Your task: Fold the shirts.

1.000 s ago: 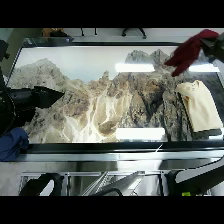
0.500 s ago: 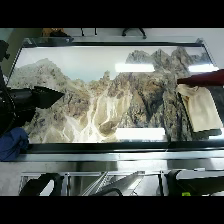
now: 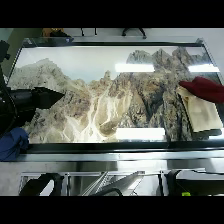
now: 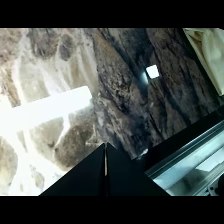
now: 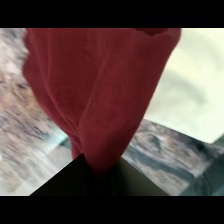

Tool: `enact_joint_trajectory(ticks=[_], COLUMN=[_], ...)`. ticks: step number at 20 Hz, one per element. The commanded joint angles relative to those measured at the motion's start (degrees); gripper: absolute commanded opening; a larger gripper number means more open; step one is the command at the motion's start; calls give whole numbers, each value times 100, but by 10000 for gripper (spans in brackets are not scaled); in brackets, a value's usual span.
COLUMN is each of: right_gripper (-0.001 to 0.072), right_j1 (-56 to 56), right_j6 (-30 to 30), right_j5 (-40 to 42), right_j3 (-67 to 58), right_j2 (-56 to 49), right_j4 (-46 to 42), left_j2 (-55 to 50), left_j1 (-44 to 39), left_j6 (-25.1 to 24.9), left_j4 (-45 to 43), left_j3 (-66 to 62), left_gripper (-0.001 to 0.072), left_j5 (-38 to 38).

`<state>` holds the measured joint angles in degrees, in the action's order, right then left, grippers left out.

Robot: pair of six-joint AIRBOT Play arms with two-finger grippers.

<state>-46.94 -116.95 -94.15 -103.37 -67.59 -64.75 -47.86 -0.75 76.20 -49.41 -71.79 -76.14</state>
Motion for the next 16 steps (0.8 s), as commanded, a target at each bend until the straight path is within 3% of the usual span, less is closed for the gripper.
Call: enact_joint_trajectory(ticks=[1, 6, 9, 10, 11, 12, 14, 16], right_gripper=[19, 21, 35, 251, 612, 697, 696, 689], right_j1=[2, 2, 2, 2, 2, 2, 2, 15], right_j6=[238, 468, 466, 468, 501, 752, 859, 964], right_j5=[-428, -398, -363, -363, -356, -313, -170, 94], right_j3=[581, 1290, 1493, 1495, 1495, 1491, 1458, 1432], right_j2=[61, 151, 131, 101, 94, 94, 105, 133], right_j4=[-284, -1456, -1517, -1506, -1502, -1480, -1342, -658], left_j2=[4, 0, 0, 0, 0, 0, 0, 0], left_j1=[-4, -4, -4, -4, -4, -4, -4, -4], left_j6=[-37, -37, -81, -81, -81, -81, -81, -79], left_j4=[-4, -7, -7, -7, -7, -9, -7, -4], left_j3=[0, 2, 2, 2, 2, 2, 0, 0], left_gripper=[19, 19, 19, 19, 19, 19, 20, 19], left_j5=[-68, -68, -63, -61, -59, -63, -66, -39])
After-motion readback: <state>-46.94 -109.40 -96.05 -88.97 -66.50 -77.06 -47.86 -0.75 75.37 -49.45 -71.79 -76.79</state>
